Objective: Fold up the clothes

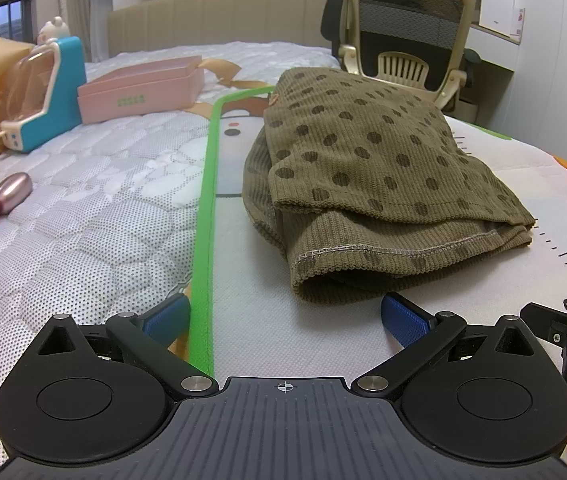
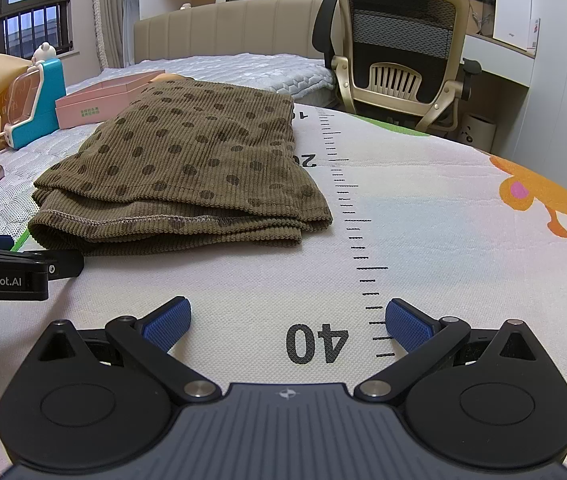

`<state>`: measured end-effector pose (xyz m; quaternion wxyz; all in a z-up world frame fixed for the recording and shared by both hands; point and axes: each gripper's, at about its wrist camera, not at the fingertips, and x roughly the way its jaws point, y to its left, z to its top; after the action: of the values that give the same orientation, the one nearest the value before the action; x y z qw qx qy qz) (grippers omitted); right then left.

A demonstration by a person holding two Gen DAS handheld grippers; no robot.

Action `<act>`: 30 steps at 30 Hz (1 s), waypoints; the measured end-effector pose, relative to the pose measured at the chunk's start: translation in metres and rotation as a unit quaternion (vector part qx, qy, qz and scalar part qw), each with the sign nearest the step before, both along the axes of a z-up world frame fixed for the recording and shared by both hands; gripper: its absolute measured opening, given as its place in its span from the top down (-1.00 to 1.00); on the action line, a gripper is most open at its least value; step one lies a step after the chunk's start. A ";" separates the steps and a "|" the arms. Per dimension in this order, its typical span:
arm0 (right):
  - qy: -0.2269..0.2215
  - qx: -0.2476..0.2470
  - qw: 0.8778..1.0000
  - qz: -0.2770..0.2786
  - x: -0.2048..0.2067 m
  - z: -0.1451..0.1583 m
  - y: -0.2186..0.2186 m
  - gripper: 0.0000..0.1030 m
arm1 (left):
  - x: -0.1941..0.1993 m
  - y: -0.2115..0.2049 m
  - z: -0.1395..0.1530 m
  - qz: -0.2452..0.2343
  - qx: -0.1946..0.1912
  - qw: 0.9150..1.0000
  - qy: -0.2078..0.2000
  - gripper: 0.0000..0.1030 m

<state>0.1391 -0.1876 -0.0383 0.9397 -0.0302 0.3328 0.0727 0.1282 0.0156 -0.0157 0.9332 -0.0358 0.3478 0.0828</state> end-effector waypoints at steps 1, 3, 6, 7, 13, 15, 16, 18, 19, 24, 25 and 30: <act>0.000 0.000 1.000 0.000 0.000 0.000 0.000 -1.00 | 0.000 0.000 0.000 0.000 0.000 1.000 0.000 -1.00; 0.000 0.000 1.000 0.000 0.000 0.000 0.000 -1.00 | 0.000 0.000 0.000 0.000 0.000 1.000 0.000 -1.00; 0.000 0.000 1.000 0.000 0.000 0.000 0.000 -1.00 | 0.000 0.000 0.000 0.000 0.000 1.000 0.000 -1.00; 0.000 0.000 1.000 0.000 0.000 0.000 0.000 -1.00 | 0.000 0.001 0.000 0.000 0.000 1.000 0.000 -1.00; 0.000 0.000 1.000 0.000 0.000 0.000 0.000 -1.00 | 0.000 0.001 0.000 0.000 -0.001 1.000 0.000 -1.00; 0.000 0.000 1.000 0.000 0.000 0.000 0.000 -1.00 | 0.000 0.001 0.000 0.000 -0.001 1.000 0.000 -1.00; 0.000 0.000 1.000 0.000 0.000 0.000 0.000 -1.00 | 0.000 0.001 0.000 0.000 -0.001 1.000 0.000 -1.00; 0.000 0.000 1.000 0.000 0.000 0.000 -0.001 -1.00 | 0.000 0.002 0.000 -0.001 -0.001 1.000 0.000 -1.00; 0.000 0.000 1.000 0.000 0.000 0.000 -0.001 -1.00 | 0.000 0.002 0.000 -0.001 -0.001 1.000 0.000 -1.00; 0.000 0.001 1.000 0.000 0.000 0.000 -0.001 -1.00 | -0.001 0.003 0.000 0.000 -0.004 1.000 -0.001 -1.00; 0.000 0.000 1.000 -0.001 0.000 0.000 -0.001 -1.00 | -0.001 0.003 0.000 0.000 -0.003 1.000 -0.001 -1.00; 0.000 0.001 1.000 -0.001 0.000 0.000 -0.001 -1.00 | -0.001 0.003 0.000 -0.001 -0.004 1.000 -0.001 -1.00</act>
<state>0.1391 -0.1884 -0.0383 0.9398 -0.0292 0.3328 0.0718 0.1272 0.0187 -0.0159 0.9335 -0.0391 0.3471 0.0810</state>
